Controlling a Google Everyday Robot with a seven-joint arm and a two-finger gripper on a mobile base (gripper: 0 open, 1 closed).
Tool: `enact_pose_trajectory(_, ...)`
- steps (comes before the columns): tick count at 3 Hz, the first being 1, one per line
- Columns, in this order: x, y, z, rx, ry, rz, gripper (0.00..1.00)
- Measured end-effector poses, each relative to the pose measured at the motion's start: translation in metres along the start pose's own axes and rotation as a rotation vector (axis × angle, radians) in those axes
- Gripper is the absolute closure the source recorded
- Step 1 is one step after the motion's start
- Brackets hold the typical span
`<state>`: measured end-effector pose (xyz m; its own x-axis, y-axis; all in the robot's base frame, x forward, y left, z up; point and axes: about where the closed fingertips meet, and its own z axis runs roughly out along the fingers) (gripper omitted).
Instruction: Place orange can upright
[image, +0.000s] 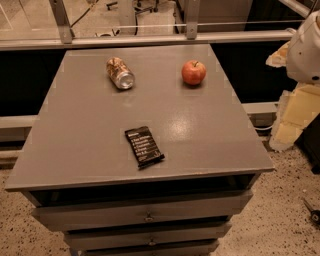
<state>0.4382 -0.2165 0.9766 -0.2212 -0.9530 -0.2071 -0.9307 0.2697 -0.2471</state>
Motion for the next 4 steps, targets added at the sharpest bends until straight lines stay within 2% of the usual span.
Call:
enact_pose_trajectory(2,-0.014,-0.006,0.006,0.003,-0.035,-0.017,0.00)
enact_pose_trajectory(3,-0.059,-0.037,0.038,-0.007,-0.093,-0.022,0.00)
enact_pose_trajectory(4,-0.127,-0.086,0.082,-0.018,-0.193,0.035,0.00)
